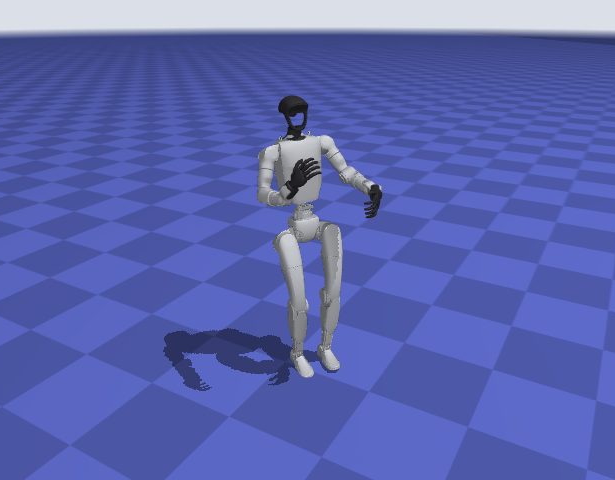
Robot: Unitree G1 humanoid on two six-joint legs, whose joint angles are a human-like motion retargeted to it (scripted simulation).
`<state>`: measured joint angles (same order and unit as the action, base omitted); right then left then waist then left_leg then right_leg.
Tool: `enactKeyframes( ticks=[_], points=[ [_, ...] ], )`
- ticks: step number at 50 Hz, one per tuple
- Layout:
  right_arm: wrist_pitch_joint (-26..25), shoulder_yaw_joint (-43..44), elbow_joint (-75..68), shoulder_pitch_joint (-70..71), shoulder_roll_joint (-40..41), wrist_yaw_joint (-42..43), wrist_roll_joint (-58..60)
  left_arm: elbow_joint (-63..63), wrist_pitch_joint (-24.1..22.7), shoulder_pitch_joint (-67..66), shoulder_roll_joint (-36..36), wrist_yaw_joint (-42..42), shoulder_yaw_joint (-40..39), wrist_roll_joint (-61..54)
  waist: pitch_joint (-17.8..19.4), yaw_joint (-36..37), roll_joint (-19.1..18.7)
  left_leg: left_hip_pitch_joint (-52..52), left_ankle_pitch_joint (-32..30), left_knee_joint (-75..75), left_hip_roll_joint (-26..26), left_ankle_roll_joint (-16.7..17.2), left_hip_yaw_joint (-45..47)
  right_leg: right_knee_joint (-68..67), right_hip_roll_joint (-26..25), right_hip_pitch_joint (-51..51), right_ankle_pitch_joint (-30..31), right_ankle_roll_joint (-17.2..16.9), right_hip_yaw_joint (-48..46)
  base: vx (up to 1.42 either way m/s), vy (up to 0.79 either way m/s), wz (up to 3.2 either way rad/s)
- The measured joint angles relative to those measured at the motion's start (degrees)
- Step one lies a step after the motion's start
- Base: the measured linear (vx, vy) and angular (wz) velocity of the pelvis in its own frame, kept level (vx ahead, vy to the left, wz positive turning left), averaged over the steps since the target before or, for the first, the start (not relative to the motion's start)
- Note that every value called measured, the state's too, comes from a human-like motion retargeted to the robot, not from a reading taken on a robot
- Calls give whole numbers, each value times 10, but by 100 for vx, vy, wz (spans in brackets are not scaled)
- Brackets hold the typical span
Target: Kungfu
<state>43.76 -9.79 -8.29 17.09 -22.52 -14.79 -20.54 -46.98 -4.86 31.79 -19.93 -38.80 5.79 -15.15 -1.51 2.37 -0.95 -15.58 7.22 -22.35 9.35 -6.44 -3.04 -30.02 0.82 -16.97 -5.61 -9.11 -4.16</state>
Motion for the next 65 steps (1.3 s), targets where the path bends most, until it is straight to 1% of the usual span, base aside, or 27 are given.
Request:
enactKeyframes(
  ticks=[4,5,7,10,13,15,17,21,25,27,30,32,33,35,37,38,40,42,43,45,47,50,52,55,59,62,65],
  points=[
    [116,46,61,-114,18,198,129,-21,73,33,101,-108,66,-60,33,-104,-14,83,-27,44,37,-24,-50,94,14,-70,54,30,-4,27,13,181],
    [142,56,75,-141,22,264,173,-31,89,38,127,-133,77,-72,45,-124,-15,101,-33,51,46,-31,-58,125,19,-84,80,34,-1,20,14,117],
    [161,75,111,-199,30,425,293,-58,117,48,177,-169,95,-85,70,-158,-12,140,-41,67,57,-39,-66,189,27,-101,118,45,-2,19,13,79],
    [128,81,154,-285,45,609,439,-99,149,49,236,-209,109,-79,99,-187,-12,189,-51,90,54,-49,-59,271,25,-129,129,50,-13,16,5,20],
    [103,77,172,-346,58,678,500,-129,162,36,271,-219,113,-68,109,-203,-20,211,-61,108,36,-51,-43,304,16,-154,75,53,-38,8,-5,-14],
    [91,78,177,-367,59,711,522,-140,168,29,282,-221,119,-71,111,-208,-17,216,-67,113,33,-51,-32,285,28,-161,72,55,-88,0,-2,-10],
    [83,76,175,-374,56,730,532,-141,167,21,284,-223,122,-72,106,-207,-18,212,-72,115,32,-50,-26,260,36,-158,85,68,-96,-1,0,-11],
    [74,53,147,-351,39,741,523,-119,160,-4,271,-216,122,-69,83,-174,-23,190,-72,114,29,-35,-16,215,37,-126,81,63,-60,2,-1,-54],
    [78,-21,79,-241,23,715,462,-58,171,-59,258,-190,105,-92,43,-100,-25,145,-53,103,27,-15,-18,171,46,-65,63,43,-35,-2,-2,-90],
    [85,-62,36,-156,19,690,432,-15,188,-98,257,-142,68,-135,23,-51,-19,113,-39,89,23,-6,-13,143,59,-28,55,37,-33,-12,-3,-102],
    [124,-130,-25,-23,13,613,363,85,158,-138,237,-42,2,-233,1,30,5,46,-9,40,16,15,-12,105,98,36,46,31,-35,-20,-10,-86],
    [167,-175,-52,80,3,503,257,175,86,-150,214,45,-19,-272,-5,93,25,-17,19,-27,7,29,-6,91,126,84,47,46,-47,-27,-21,-59],
    [184,-193,-49,135,-11,445,202,223,31,-148,202,93,-20,-288,-3,123,36,-49,37,-63,2,33,-5,89,139,111,51,57,-60,-40,-38,-10],
    [203,-219,-17,263,-51,342,107,336,-111,-128,176,196,-7,-293,15,174,46,-99,72,-134,-16,38,-19,93,150,179,75,77,-104,-52,-57,55],
    [219,-243,50,411,-129,288,59,448,-241,-87,160,279,8,-247,35,229,64,-152,118,-213,-20,40,-46,113,147,250,128,68,-142,-40,-76,89],
    [231,-256,91,483,-173,275,45,498,-289,-63,154,310,6,-217,40,257,83,-180,139,-247,-22,39,-49,126,144,279,175,44,-147,-7,-75,58],
    [255,-279,152,598,-234,270,35,577,-349,-20,144,350,7,-159,32,312,134,-238,166,-308,-22,45,-49,159,130,319,157,-57,-135,17,-67,23],
    [274,-284,186,677,-270,276,49,635,-386,31,131,411,29,-85,19,354,159,-296,184,-363,-51,65,-81,186,67,319,76,-59,-120,5,-61,21],
    [284,-280,196,704,-278,276,66,657,-400,53,126,443,28,-54,19,359,167,-314,186,-376,-51,69,-90,196,58,318,41,-59,-126,-16,-35,62],
    [293,-265,207,739,-269,285,117,695,-426,81,115,514,10,2,28,346,167,-326,188,-387,-40,67,-95,180,73,317,-23,-59,-163,-28,-6,72],
    [287,-248,206,739,-230,308,161,708,-433,86,104,564,0,35,33,322,152,-325,182,-388,-49,72,-93,154,70,309,-61,-59,-173,-45,6,15],
    [283,-223,195,709,-185,367,220,706,-420,82,88,590,-9,45,21,300,127,-331,175,-387,-92,90,-101,148,43,303,-84,-59,-175,-37,6,-33],
    [275,-215,180,682,-173,414,252,696,-394,75,88,590,-5,31,17,288,121,-323,166,-375,-98,96,-100,150,40,305,-99,-59,-170,-27,8,-12],
    [259,-208,153,640,-162,454,283,682,-355,69,97,605,3,-5,18,285,121,-300,151,-349,-98,90,-73,149,70,311,-118,-57,-175,-34,9,-45],
    [195,-181,106,581,-103,442,303,660,-296,69,100,657,-15,-60,13,269,98,-259,135,-306,-150,96,-42,141,76,294,-119,-31,-152,-50,5,-132],
    [146,-162,64,530,-47,434,279,628,-276,53,90,688,-52,-71,4,235,72,-216,115,-254,-200,108,-18,123,72,267,-107,-9,-134,-76,-2,-144],
    [124,-153,39,468,2,426,214,575,-265,19,62,702,-106,-46,-4,193,50,-165,88,-183,-249,124,14,92,77,231,-90,10,-150,-71,-3,-150]
  ],
)
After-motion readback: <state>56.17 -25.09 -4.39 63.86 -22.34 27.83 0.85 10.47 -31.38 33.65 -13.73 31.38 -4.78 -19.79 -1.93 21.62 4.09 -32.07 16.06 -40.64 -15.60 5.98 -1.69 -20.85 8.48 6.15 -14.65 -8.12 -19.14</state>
